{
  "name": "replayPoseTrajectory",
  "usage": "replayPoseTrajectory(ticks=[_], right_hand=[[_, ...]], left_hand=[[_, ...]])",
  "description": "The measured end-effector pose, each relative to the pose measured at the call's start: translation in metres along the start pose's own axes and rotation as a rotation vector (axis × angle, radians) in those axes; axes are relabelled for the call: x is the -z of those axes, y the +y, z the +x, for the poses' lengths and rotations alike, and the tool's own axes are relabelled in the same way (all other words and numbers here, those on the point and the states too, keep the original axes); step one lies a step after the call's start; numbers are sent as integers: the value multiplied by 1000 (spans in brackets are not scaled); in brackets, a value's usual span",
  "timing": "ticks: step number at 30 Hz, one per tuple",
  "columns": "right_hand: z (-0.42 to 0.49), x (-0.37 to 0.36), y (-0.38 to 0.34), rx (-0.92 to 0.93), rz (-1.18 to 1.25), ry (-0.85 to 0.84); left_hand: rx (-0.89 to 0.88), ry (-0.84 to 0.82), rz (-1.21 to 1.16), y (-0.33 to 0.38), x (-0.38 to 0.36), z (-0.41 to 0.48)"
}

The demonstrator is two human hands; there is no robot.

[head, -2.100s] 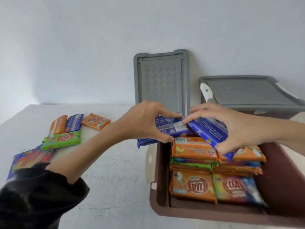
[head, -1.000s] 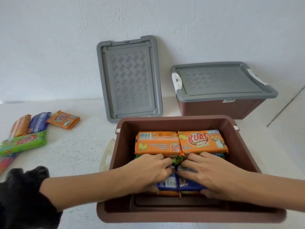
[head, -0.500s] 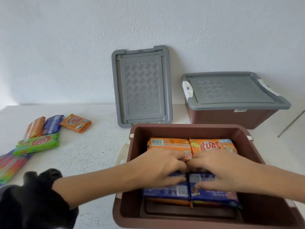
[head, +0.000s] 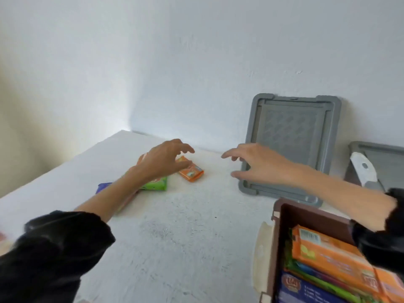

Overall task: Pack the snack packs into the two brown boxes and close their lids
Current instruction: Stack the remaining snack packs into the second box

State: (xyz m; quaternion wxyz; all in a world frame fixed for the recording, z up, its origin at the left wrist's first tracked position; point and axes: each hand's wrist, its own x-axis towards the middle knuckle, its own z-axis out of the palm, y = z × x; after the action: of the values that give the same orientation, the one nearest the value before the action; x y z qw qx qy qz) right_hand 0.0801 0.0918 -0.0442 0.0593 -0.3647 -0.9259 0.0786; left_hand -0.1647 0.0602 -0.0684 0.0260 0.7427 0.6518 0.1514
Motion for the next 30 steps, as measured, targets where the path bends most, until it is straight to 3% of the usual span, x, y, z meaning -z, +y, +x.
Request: replayPoseTrajectory(ticks=[4,7,12,20,26,30], right_hand=[[86,-44,-7,-11,5,-107],[134,-82,-14,-47,-3,-201],[180,-131,-24,-130,-4,-310],[194,-147,-34,-216,4,-201],[179,-129,-33,-204,-23,-286],[164,-114,-22,-243,64,-332]], left_hand=[[201,-217,209,-85,-17,-7],[251,-293,89,-124,-35,-14],[173,-280,41,-143,-56,-15],[75,-267,115,-144,-67,-6],[25,-383,269,-129,-63,1],[-57,-504,229,-114,-64,3]])
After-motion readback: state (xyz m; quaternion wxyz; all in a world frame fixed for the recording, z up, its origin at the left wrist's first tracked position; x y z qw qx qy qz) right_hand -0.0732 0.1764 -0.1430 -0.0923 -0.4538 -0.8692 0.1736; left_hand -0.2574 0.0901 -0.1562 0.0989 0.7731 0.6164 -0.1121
